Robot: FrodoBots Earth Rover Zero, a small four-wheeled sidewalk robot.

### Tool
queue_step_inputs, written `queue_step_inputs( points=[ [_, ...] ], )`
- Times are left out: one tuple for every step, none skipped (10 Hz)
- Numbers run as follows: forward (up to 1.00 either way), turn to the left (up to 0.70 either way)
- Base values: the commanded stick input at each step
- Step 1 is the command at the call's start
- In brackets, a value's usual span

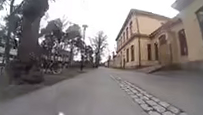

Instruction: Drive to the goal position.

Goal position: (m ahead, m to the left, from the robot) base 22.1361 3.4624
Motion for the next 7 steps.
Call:
queue_step_inputs(
  points=[
    [1.0,0.01],
    [1.0,0.01],
    [1.0,0.01],
    [1.0,0.01],
    [1.0,0.01],
    [1.0,0.01],
    [1.0,0.01]
  ],
)
